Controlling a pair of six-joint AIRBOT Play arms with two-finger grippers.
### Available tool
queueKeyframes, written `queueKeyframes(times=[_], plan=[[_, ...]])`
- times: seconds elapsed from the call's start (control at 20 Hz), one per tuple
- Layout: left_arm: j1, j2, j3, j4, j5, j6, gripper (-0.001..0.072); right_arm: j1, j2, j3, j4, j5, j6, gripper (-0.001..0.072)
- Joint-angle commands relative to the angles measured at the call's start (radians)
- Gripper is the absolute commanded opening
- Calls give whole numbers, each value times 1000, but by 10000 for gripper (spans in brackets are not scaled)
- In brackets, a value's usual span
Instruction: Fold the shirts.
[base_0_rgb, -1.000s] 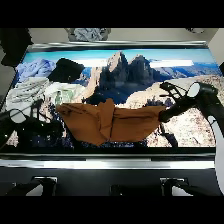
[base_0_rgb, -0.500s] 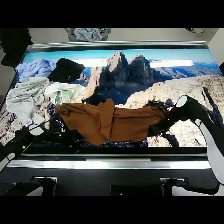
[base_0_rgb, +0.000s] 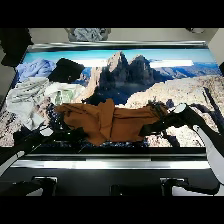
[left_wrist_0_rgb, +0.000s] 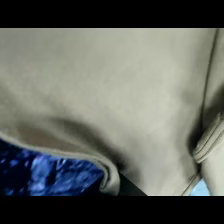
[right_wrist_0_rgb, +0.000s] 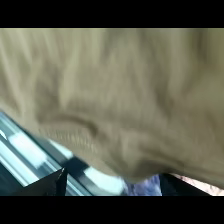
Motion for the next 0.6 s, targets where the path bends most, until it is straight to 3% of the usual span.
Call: queueKeyframes(times=[0.0,0.1,0.15,0.2,0.3,0.4,0.55], plan=[[-5,-3,0,-3,47,1,32,2,-6,-11,35,-118,85,702],[-5,3,0,-3,47,1,32,2,-19,-11,35,-126,119,681],[-5,5,0,-3,47,2,32,2,-29,-11,35,-121,132,619],[-5,6,0,-3,47,3,32,2,-37,-11,35,-114,132,485],[-5,8,0,-3,47,16,31,2,-47,-11,32,-100,131,79],[-5,19,0,-3,47,21,31,2,-45,-8,33,-96,76,42],[0,80,36,4,18,162,30,-2,31,23,27,-101,-11,41]])
